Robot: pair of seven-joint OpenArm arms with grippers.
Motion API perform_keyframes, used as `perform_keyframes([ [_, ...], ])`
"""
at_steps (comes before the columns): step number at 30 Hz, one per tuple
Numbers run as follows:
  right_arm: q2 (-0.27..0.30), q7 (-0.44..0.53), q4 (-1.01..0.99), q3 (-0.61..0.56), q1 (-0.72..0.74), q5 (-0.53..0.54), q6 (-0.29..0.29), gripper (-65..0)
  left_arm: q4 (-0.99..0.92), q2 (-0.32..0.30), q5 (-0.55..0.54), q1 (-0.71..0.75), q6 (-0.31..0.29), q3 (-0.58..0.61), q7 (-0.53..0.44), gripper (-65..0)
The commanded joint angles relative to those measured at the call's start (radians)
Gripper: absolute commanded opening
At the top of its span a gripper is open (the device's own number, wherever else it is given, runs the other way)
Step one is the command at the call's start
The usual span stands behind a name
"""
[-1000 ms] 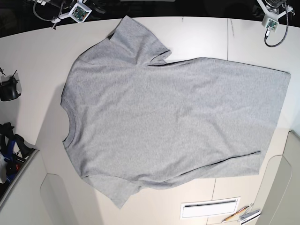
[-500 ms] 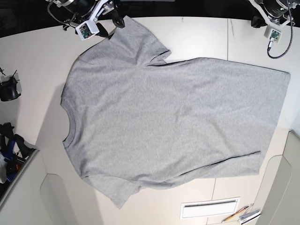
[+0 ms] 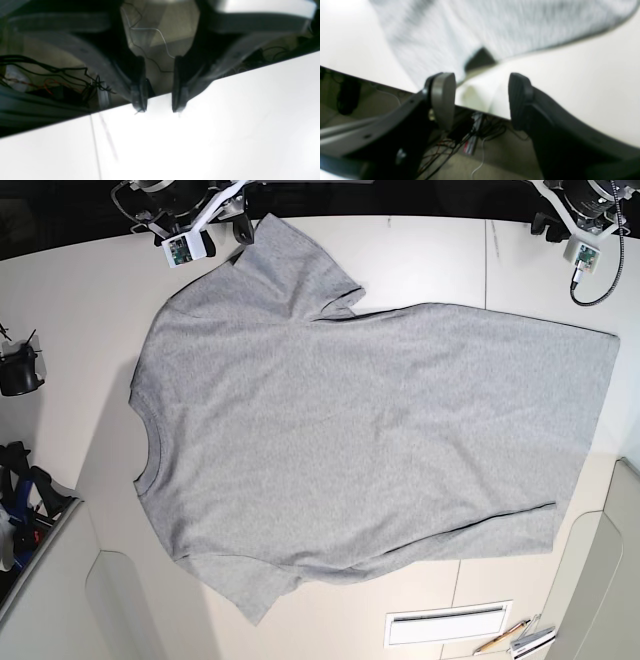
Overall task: Fold the T-shirt properly
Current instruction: 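Lower right gripper to the shoulder corner, left gripper to the hem corner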
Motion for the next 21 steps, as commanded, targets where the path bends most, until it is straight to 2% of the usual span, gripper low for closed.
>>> perform_keyframes([
  [1, 0.001, 0.018, -0.001, 0.002, 0.002, 0.004, 0.017, -31.5, 0.014, -0.008, 0.007, -0.002, 0.000, -0.009, -0.016, -42.3],
  [3, -0.006, 0.018, -0.027, 0.002, 0.019, 0.012, 0.043, -31.5, 0.014, -0.009, 0.049, -0.023, 0.000, -0.009, -0.007, -42.3],
  [8, -0.006, 0.018, -0.055, 0.002, 0.040, 0.033, 0.051, -31.5, 0.014, -0.009, 0.067, -0.092, 0.000, -0.009, 0.083, -42.3],
  [12, -0.012, 0.018, -0.084, 0.002, 0.047, 0.075, 0.106, -31.5, 0.013, -0.009, 0.066, -0.124, 0.000, -0.009, 0.085, -42.1],
  [15, -0.029, 0.018, -0.102, 0.002, 0.047, 0.076, 0.145, -31.5, 0.013, -0.009, 0.067, -0.145, 0.000, -0.011, 0.085, -35.1],
  [17, -0.037, 0.018, -0.103, 0.002, 0.047, 0.075, 0.147, -31.5, 0.011, -0.009, 0.068, -0.160, 0.000, -0.012, 0.085, -31.4],
  [21, -0.037, 0.017, -0.103, 0.001, 0.053, 0.086, 0.161, -31.5, -0.028, -0.009, 0.079, -0.210, 0.006, -0.013, 0.086, -31.4],
])
